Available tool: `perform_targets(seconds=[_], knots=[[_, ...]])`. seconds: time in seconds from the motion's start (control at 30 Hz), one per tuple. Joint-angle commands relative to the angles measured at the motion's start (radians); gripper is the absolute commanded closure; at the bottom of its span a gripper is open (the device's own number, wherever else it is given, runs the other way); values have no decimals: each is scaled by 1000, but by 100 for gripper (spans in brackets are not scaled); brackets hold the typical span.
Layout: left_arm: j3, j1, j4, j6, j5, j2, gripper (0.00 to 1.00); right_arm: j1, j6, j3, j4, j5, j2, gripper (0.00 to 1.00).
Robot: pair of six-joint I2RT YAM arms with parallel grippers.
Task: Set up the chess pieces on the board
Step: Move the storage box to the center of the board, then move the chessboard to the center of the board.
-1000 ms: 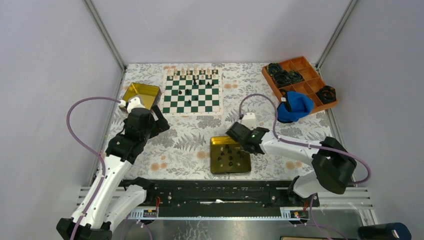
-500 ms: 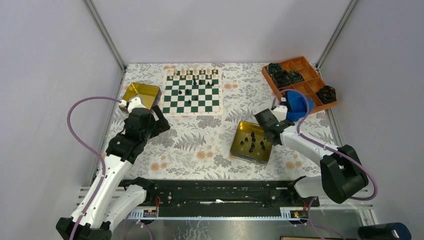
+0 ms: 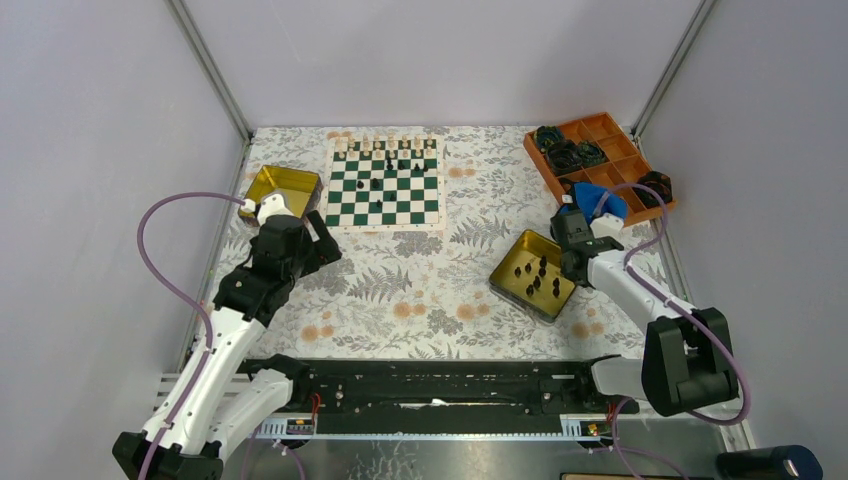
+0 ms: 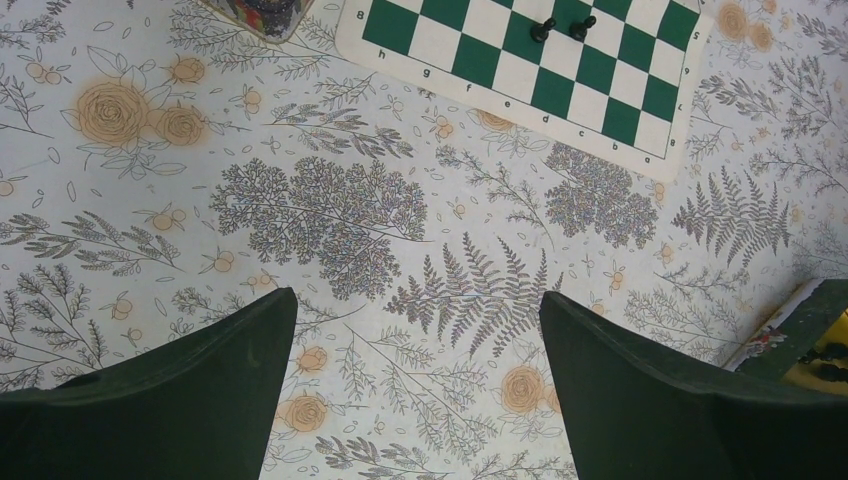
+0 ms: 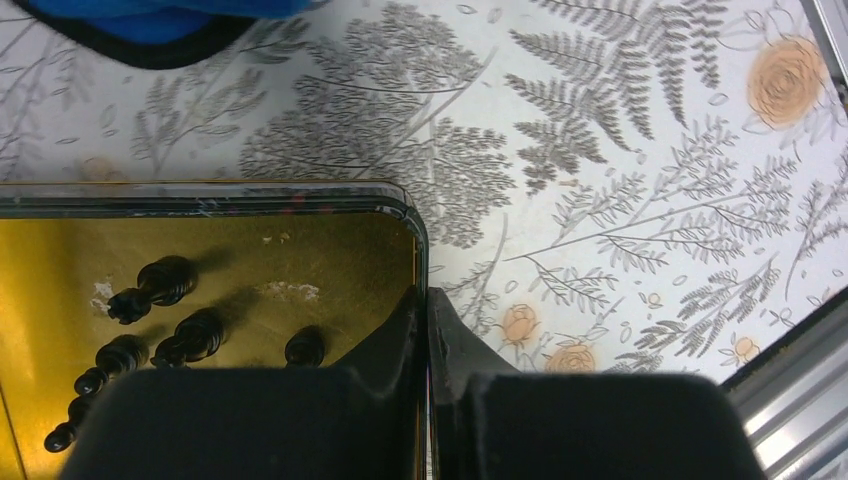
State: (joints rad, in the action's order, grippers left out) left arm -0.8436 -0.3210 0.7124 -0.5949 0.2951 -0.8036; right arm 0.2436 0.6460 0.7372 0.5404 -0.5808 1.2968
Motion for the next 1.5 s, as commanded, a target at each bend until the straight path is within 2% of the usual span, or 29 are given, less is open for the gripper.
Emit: perform_targets(seconds=[0.0, 0.4, 0.57, 0.77, 1.07, 1.23, 1.47], knots=[[5, -9, -13, 4, -6, 0, 1, -46, 65, -16, 40, 2, -59, 99], [4, -10, -13, 5, -6, -11, 1, -79, 139, -22, 110, 10, -53, 87], [4, -10, -13, 3, -5, -18, 1, -81, 145, -25, 113, 11, -55, 72], [1, -10, -13, 2, 7, -23, 1, -81, 139, 2, 143, 4, -65, 71], [-48, -10, -28, -51, 57, -88, 1, -79, 65, 78, 171, 62, -179, 71], [-114, -10, -61, -76, 67, -204, 5, -54, 10, 125, 161, 101, -195, 69], [-244, -10, -103, -76, 102, -415, 8, 105, -91, 270, 82, 69, -96, 66]])
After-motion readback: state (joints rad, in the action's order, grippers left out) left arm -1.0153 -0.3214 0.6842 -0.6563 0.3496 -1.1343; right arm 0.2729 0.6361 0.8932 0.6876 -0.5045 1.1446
